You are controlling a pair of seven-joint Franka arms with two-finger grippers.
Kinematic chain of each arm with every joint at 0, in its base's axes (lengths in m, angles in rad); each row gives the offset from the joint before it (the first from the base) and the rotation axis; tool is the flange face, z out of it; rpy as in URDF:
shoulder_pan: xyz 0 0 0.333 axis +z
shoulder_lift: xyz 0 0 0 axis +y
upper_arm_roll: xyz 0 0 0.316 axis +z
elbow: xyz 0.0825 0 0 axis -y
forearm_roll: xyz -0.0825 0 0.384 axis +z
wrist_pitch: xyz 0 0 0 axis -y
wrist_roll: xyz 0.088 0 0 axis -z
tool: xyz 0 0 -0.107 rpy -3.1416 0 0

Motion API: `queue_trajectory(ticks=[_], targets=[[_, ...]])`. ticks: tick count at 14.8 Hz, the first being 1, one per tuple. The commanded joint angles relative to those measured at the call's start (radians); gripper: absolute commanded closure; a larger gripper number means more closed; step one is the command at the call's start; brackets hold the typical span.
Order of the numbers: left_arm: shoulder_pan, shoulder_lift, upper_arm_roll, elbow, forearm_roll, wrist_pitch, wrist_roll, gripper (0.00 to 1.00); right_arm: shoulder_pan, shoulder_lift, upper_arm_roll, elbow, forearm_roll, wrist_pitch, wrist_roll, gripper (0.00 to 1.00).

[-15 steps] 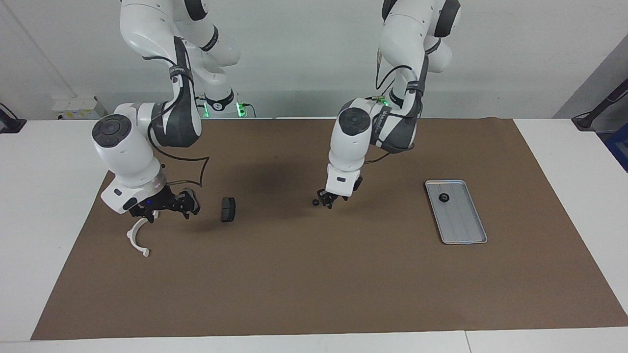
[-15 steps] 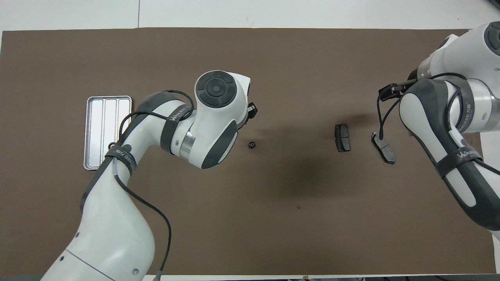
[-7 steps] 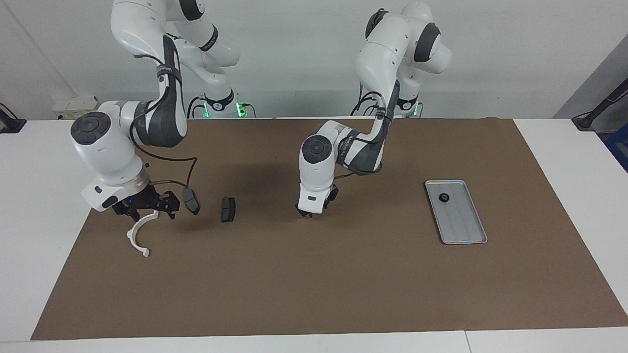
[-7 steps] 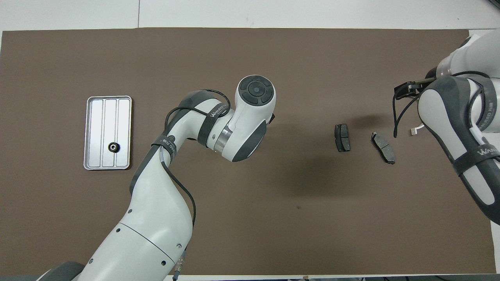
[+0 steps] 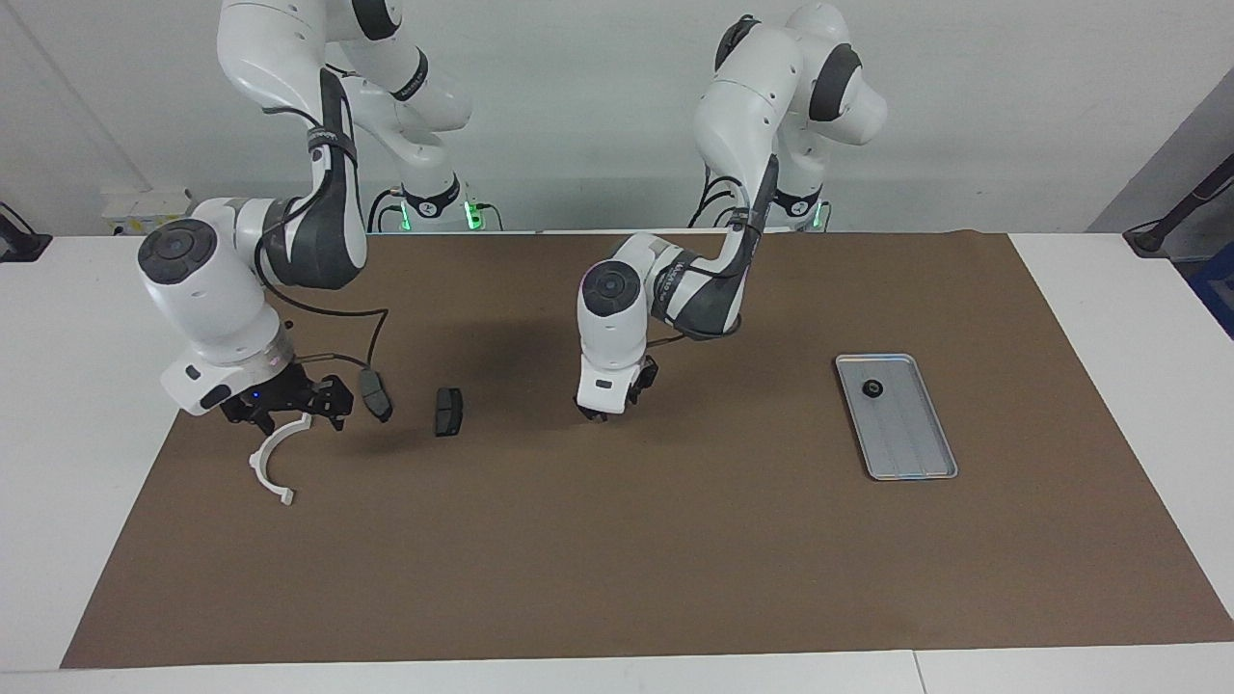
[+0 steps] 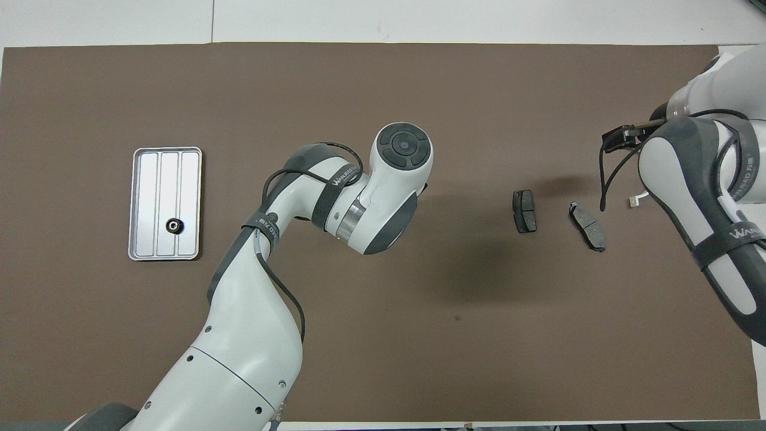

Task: Pick bearing gear from pile to tray
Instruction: 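Reach the left gripper to the center gear and grasp it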

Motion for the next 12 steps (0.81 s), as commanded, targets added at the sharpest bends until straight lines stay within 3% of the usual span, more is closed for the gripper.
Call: queue_trajectory(ticks=[1,6,12], targets=[[-0.013,-0.048,0.015,-0.060,0.006,0.011,-0.011,0.45,-0.019,-0.017,0.009,-0.014,0.008,-0.003,-0.029,0.01],[-0.013,-0.134,0.013,-0.222,0.006,0.130,-0.008,0.46,-0.009,-0.017,0.009,-0.015,0.006,0.006,-0.034,0.01],[-0.015,-0.137,0.013,-0.232,0.006,0.155,-0.020,0.46,0.014,-0.017,0.011,-0.018,0.008,0.006,-0.028,0.01]])
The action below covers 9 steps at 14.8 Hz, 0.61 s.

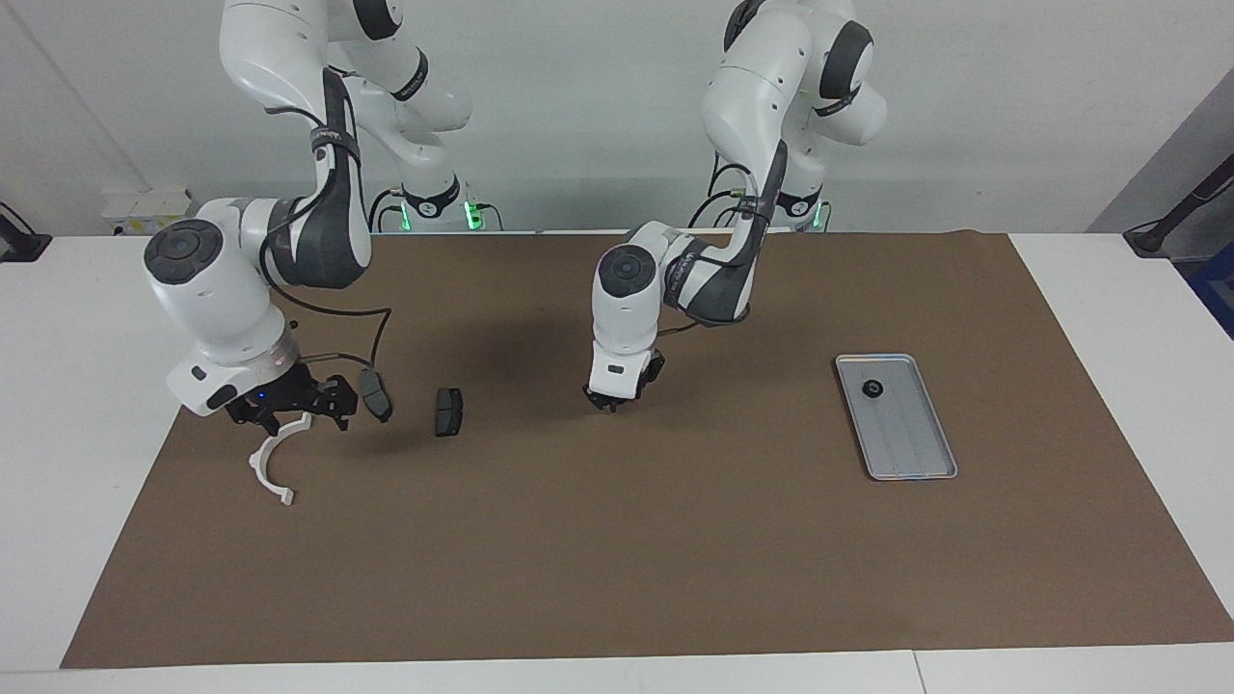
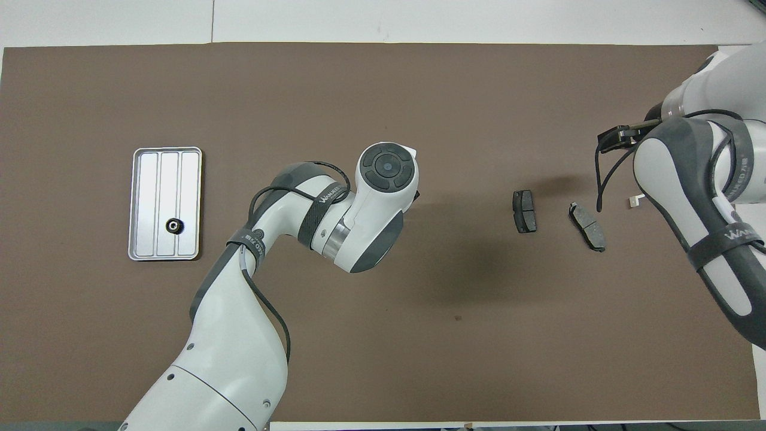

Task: Pick bearing gear from pile to tray
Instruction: 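Reach the left gripper to the center gear and grasp it, then lift the gear with the left gripper while the right gripper returns to rest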

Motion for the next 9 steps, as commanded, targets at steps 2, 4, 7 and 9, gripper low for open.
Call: queue_trajectory(ticks=[2,4,7,9], targets=[[-0.016,-0.035,0.012,-0.058,0.006,0.034,-0.015,0.46,0.004,-0.017,0.003,-0.017,0.008,0.000,-0.025,0.01],[-0.016,-0.034,0.012,-0.065,0.005,0.057,-0.016,0.47,-0.001,-0.017,0.002,-0.011,0.006,-0.006,-0.025,0.01],[-0.016,-0.041,0.012,-0.085,0.006,0.072,-0.015,0.49,0.002,-0.026,0.003,0.038,0.008,-0.064,-0.019,0.01],[-0.020,-0.044,0.012,-0.097,0.006,0.080,-0.015,0.49,0.004,-0.042,0.003,0.087,0.008,-0.121,-0.006,0.01]])
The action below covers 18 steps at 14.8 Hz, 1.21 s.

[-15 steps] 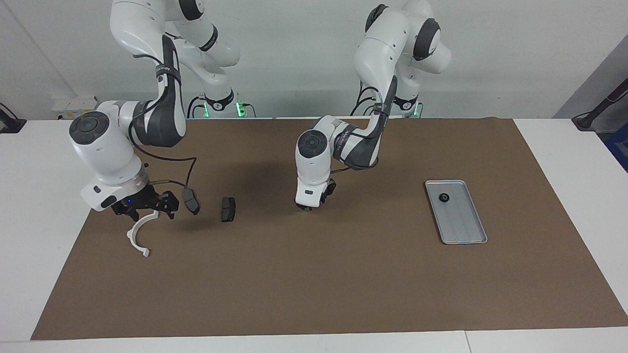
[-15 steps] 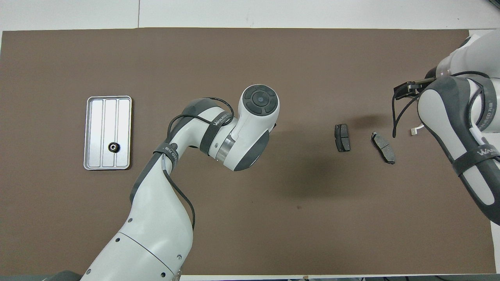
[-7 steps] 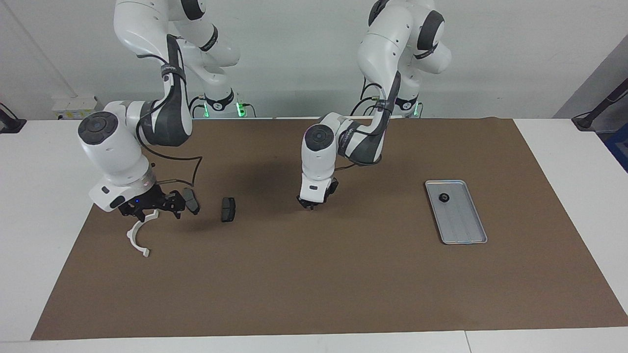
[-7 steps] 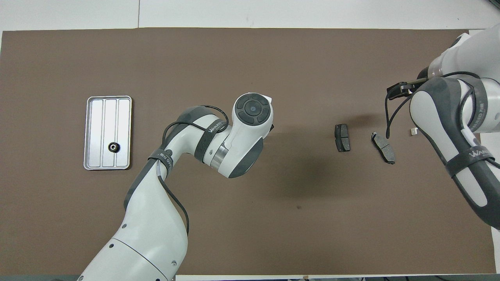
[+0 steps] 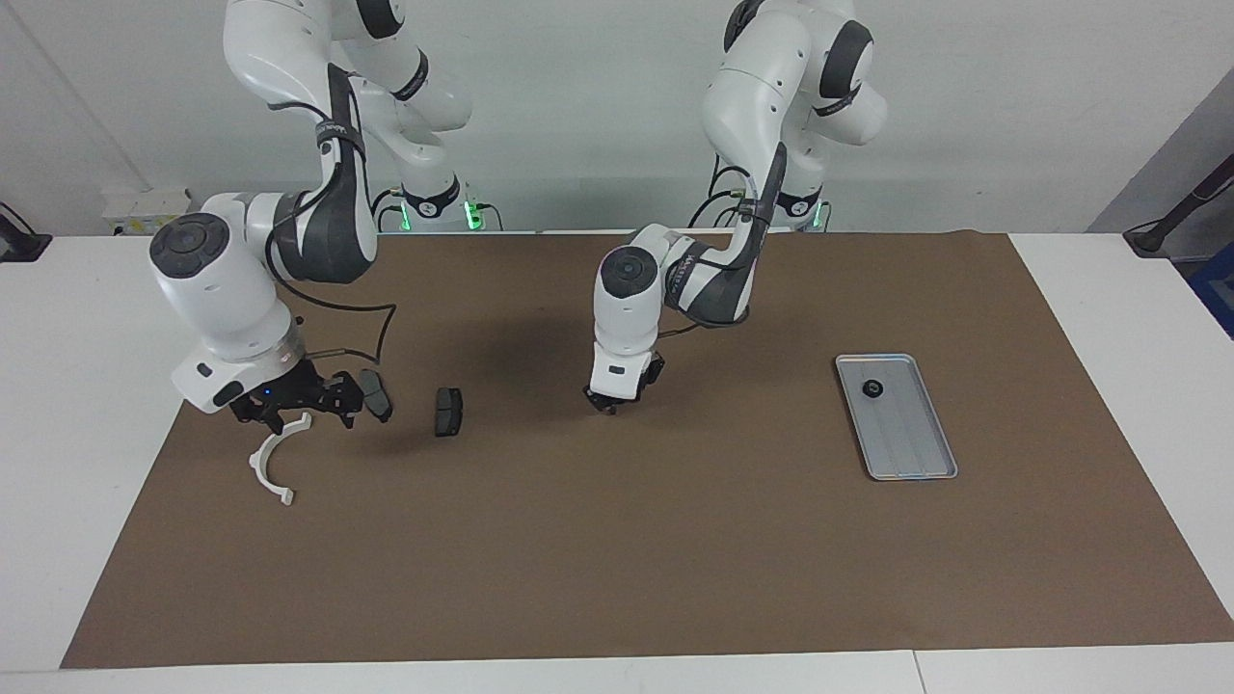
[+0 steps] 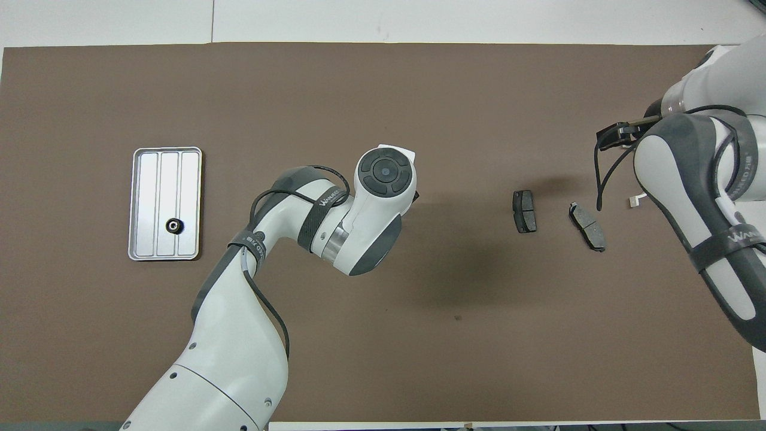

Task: Pick bearing gear from pile to tray
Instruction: 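Lift the gear with the left gripper while the right gripper returns to rest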

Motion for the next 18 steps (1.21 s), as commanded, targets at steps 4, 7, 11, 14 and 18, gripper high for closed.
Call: queue_trajectory(ticks=[4,7,11,14,18], targets=[[-0.021,-0.046,0.012,-0.073,0.005,0.044,-0.014,0.52,0.001,-0.131,0.004,0.056,0.009,-0.168,-0.005,0.01],[-0.033,-0.049,0.012,-0.087,0.005,0.050,-0.016,0.58,0.001,-0.201,0.013,0.055,0.009,-0.228,-0.015,0.00],[-0.033,-0.055,0.012,-0.104,0.006,0.064,-0.014,0.63,0.001,-0.284,0.018,0.027,0.011,-0.286,-0.013,0.00],[-0.033,-0.056,0.014,-0.110,0.006,0.061,-0.009,0.82,0.006,-0.338,0.026,0.027,0.019,-0.345,-0.007,0.00],[-0.025,-0.058,0.017,-0.104,0.006,0.047,-0.006,1.00,0.010,-0.367,0.029,0.028,0.029,-0.371,-0.007,0.00]])
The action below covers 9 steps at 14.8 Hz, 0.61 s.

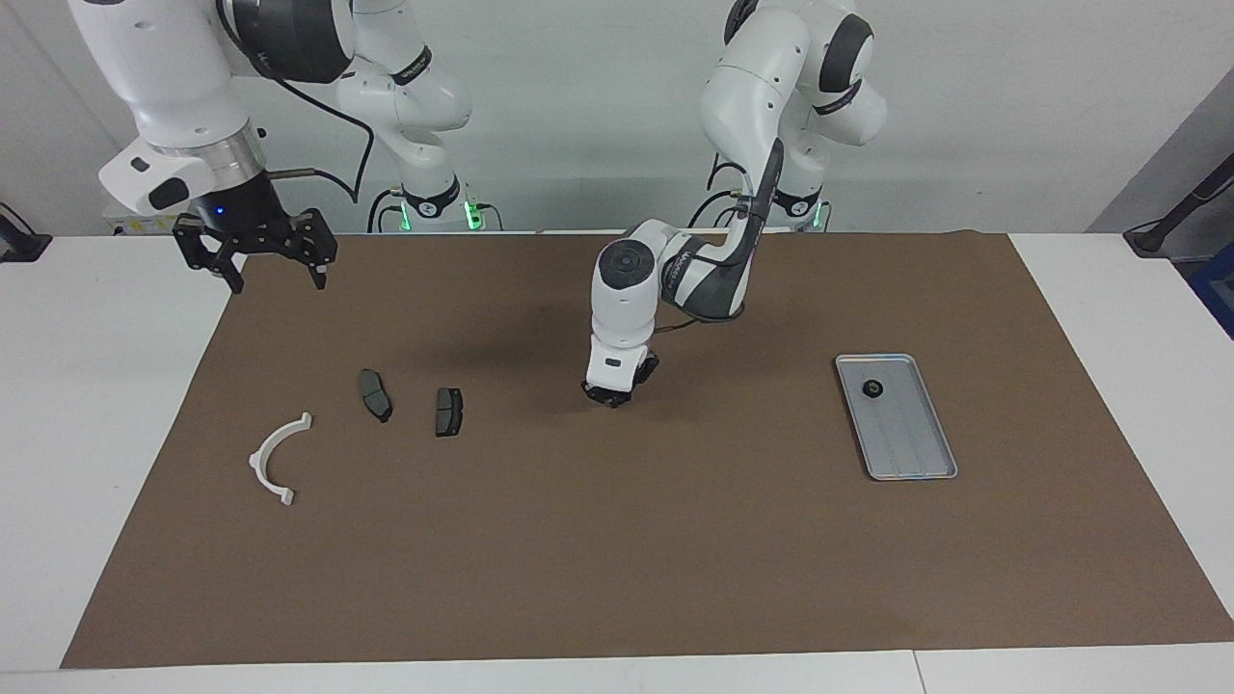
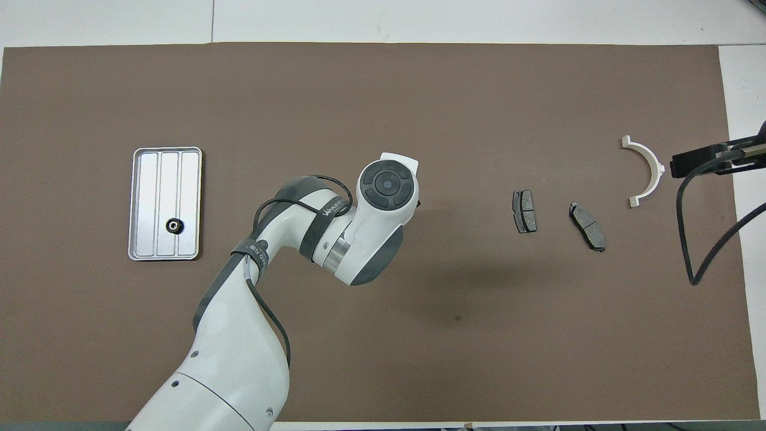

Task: Pick bearing gear from pile to tray
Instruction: 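Lift the gear with the left gripper while the right gripper returns to rest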

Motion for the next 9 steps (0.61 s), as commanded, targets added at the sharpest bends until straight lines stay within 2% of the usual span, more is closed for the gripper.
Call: queue_trajectory(ticks=[1,6,9], targets=[[-0.004,-0.050,0.019,-0.054,0.006,-0.002,-0.003,1.00,0.000,-0.035,-0.014,-0.033,0.055,-0.030,-0.007,0.00],[0.102,-0.162,0.019,-0.068,0.006,-0.118,0.124,1.00,0.001,-0.067,-0.028,-0.081,0.083,-0.047,-0.004,0.00],[0.220,-0.278,0.018,-0.152,0.006,-0.160,0.263,1.00,-0.004,-0.063,-0.030,-0.076,0.083,-0.046,-0.004,0.00]])
